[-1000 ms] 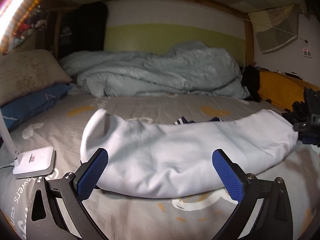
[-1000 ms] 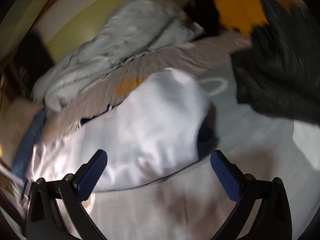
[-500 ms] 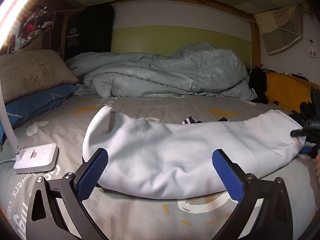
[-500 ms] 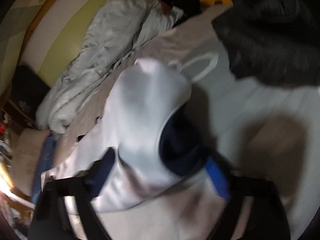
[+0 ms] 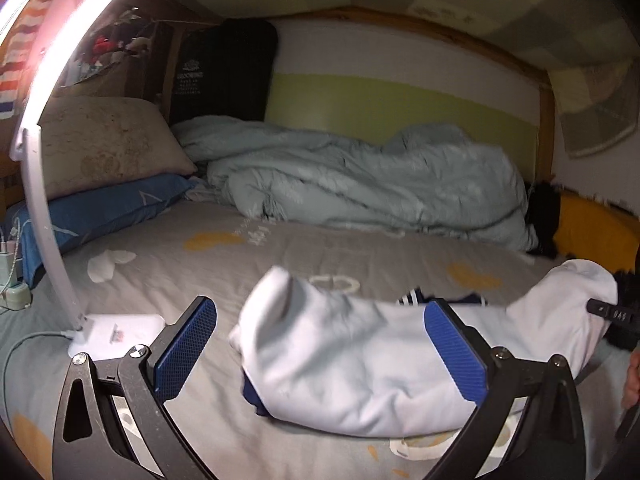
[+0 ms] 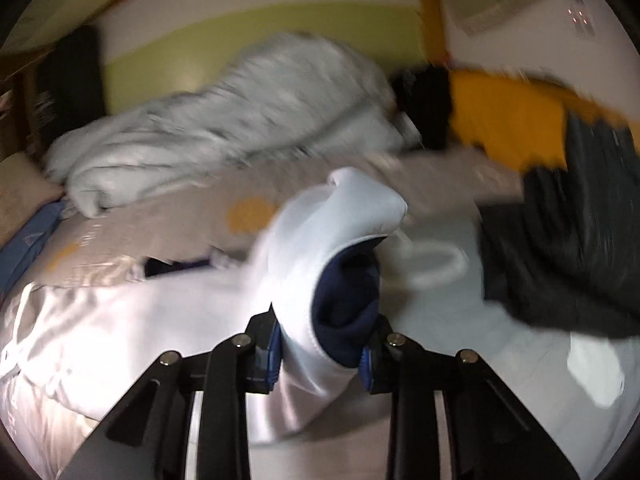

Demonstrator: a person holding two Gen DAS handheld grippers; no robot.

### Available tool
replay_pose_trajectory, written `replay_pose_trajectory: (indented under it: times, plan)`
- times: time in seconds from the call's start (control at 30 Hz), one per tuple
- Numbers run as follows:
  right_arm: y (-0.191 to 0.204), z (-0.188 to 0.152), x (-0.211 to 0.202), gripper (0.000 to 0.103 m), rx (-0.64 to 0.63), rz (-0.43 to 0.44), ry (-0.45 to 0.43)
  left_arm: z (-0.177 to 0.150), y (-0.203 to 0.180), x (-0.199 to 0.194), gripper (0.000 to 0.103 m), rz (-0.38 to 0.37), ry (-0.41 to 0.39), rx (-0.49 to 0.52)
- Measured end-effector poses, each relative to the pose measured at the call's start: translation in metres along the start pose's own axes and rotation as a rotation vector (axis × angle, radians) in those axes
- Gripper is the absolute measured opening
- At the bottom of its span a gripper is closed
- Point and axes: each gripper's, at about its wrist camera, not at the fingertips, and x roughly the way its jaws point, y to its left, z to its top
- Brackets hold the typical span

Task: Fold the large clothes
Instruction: 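Grasp the end of the folded jacket with the right gripper and lift it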

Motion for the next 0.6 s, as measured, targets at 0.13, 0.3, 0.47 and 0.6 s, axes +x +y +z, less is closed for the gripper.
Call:
replay_pose_trajectory:
  times: [0.13,0.3,0.47,0.6]
  plan:
    - [0.052,0.002,-0.009,0.028,-0.117,0.045,-0.027,0.013,0.012,-0.008,0.103,-0.020,-0.023,-0.051]
    - [0.101,-0.022,0.004,0.028,-0.196,0.129,0.030,0.016,0.019,-0.010,0.103,-0.032,-0.014,-0.072]
    - [0.119,-0.060,0.010,0.045,-0.257,0.210,0.107,0.016,0.017,-0.007,0.103,-0.043,-0.004,-0.064]
    - [0.119,-0.069,-0.008,0.076,-0.220,0.344,0.096,0.012,0.020,0.000,0.103,-0.038,0.029,-0.085]
